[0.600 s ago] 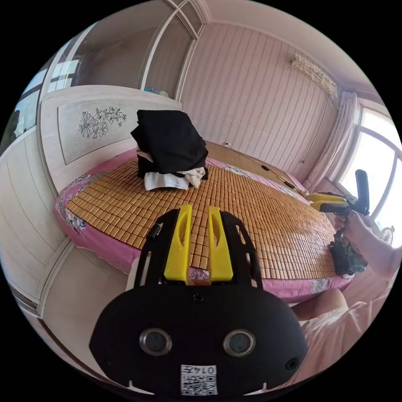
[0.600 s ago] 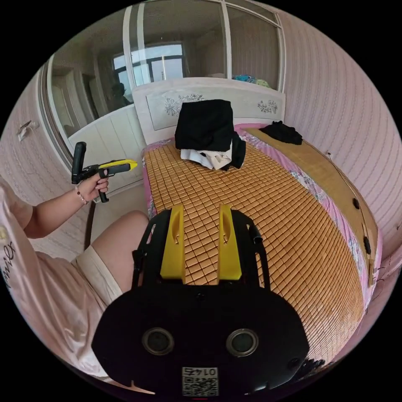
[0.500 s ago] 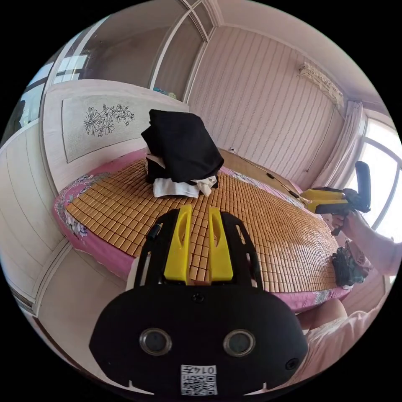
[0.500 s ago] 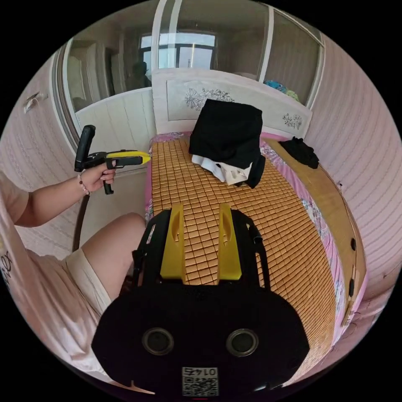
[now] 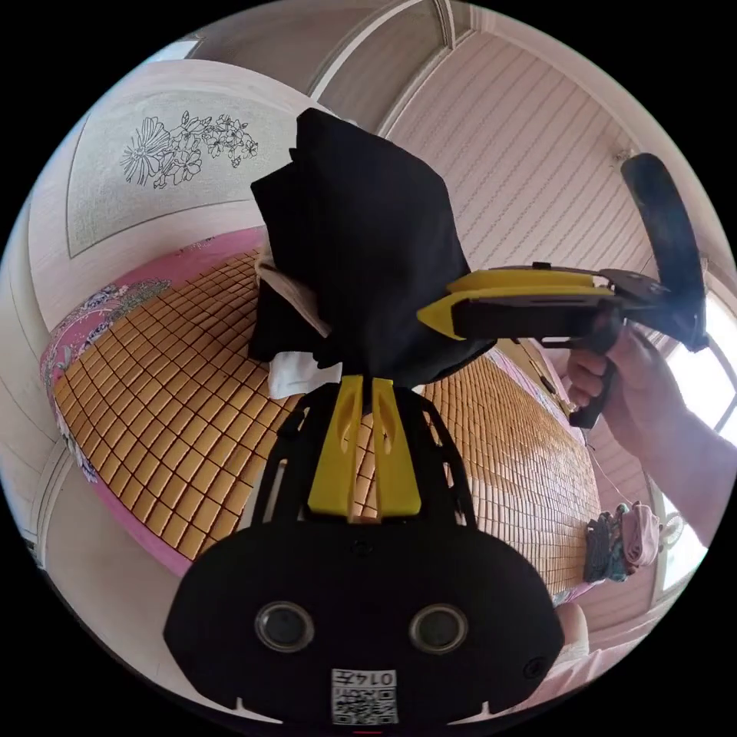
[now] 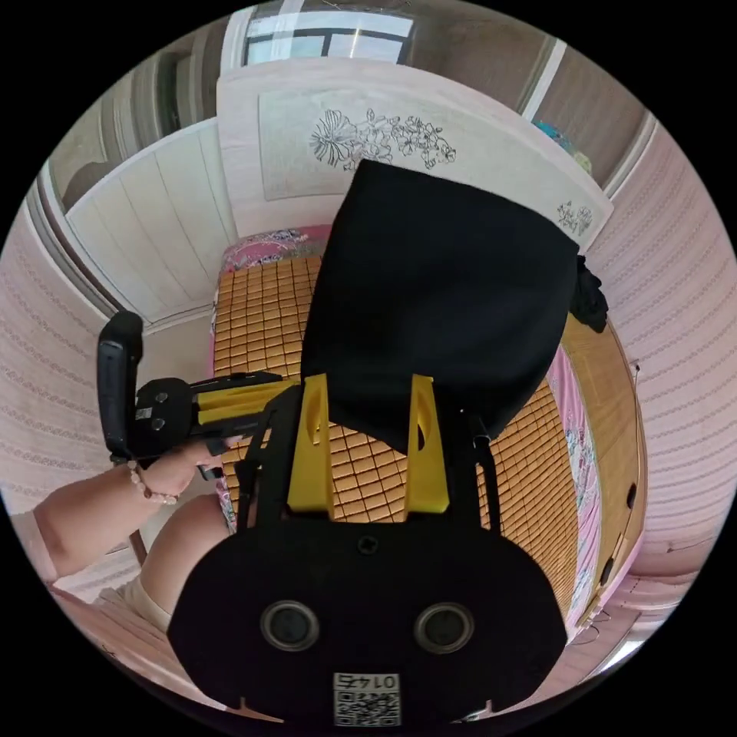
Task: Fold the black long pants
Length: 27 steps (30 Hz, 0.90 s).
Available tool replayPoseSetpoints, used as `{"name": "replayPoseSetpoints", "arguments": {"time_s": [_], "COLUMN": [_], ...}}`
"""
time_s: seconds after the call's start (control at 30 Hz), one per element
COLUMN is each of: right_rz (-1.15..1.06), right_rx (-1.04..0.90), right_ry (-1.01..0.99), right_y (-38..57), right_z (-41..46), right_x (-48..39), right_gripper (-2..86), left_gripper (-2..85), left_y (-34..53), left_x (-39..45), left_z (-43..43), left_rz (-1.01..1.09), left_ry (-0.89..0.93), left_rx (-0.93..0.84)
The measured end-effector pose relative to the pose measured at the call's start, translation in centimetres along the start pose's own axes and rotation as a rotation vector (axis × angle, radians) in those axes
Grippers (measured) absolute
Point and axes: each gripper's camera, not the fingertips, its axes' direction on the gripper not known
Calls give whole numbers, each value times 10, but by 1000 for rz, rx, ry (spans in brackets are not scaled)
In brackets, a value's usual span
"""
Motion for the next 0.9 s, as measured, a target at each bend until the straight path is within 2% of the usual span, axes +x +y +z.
{"name": "replayPoseSetpoints", "arguments": {"time_s": [0.07, 0.13, 0.17, 0.33, 0.57, 0.7, 0.77, 0.83, 0.9], "right_rz": [7, -9, -19, -95, -120, -3, 82, 157, 287], "right_rx": [-127, -138, -82, 119, 643, 866, 888, 846, 669], "right_ry": [-58, -100, -87, -186, -368, -348, -332, -334, -359], "right_y": [-8, -9, -7, 3, 56, 143, 190, 240, 303], "right_z": [25, 30, 23, -34, -188, -234, -227, -202, -145], "right_x": [9, 15, 17, 25, 45, 68, 79, 86, 89], "right_gripper": [117, 64, 20, -2, -5, -5, -4, -4, -3], "left_gripper": [-5, -8, -9, -10, -10, -9, -9, -6, -1], "left_y": [4, 7, 8, -7, -71, -83, -70, -24, 25], "left_x": [-6, -3, -2, 19, 107, 187, 215, 239, 243], "left_z": [-10, -26, -31, -94, -193, -196, -173, -125, -77], "left_rz": [7, 83, 101, 158, 439, 649, 704, 732, 705], "left_ry": [40, 42, 44, 111, 177, 241, 346, 429, 476], "left_rx": [45, 93, 116, 329, 546, 484, 364, 189, 41]}}
